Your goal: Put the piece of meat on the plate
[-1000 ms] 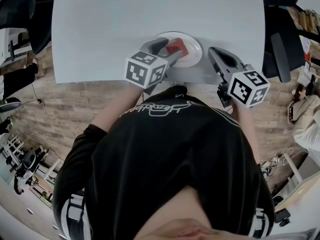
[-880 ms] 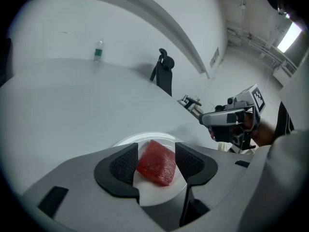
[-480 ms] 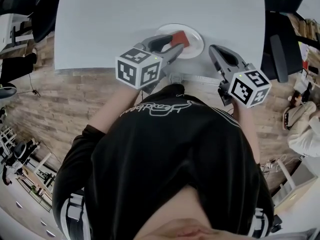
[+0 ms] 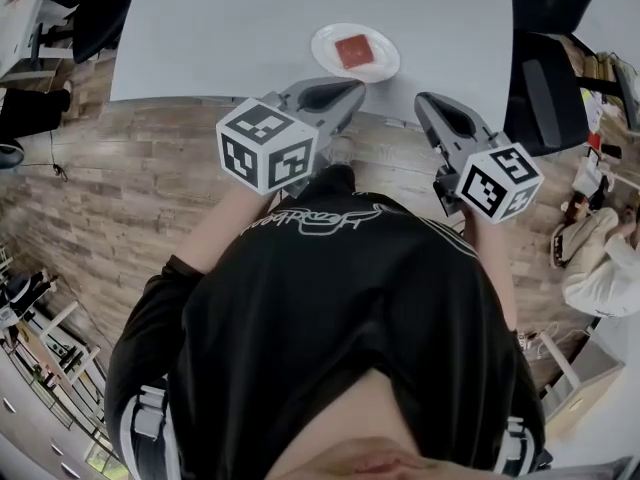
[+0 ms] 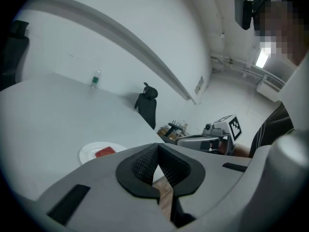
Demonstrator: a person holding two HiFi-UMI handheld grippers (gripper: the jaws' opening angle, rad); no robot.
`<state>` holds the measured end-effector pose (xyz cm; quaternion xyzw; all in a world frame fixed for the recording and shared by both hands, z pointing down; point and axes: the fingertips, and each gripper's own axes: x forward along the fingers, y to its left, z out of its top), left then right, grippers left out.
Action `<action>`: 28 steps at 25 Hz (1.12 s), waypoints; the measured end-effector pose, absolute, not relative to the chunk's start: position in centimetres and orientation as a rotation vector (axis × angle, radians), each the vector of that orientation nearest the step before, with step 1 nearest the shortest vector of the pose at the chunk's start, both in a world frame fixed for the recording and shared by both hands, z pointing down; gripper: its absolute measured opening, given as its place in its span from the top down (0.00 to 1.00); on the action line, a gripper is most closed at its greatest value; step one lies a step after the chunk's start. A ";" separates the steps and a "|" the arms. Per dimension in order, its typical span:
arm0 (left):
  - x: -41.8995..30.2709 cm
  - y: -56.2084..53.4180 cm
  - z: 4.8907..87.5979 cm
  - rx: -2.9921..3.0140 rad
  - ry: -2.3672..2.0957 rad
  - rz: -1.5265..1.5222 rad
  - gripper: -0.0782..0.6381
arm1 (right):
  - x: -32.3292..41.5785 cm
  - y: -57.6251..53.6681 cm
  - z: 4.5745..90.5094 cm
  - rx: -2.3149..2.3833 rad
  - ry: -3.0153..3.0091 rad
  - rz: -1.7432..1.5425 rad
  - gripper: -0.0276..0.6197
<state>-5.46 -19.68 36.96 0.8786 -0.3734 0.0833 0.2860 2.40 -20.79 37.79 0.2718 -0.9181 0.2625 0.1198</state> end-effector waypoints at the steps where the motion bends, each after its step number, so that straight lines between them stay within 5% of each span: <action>1: -5.0 -18.6 36.5 2.361 -0.996 0.216 0.88 | 2.6 -19.7 37.4 0.785 -2.693 0.749 0.94; 28: 6.3 6.3 31.8 2.465 -0.947 0.096 0.88 | 13.5 6.1 33.2 0.816 -2.797 0.685 0.94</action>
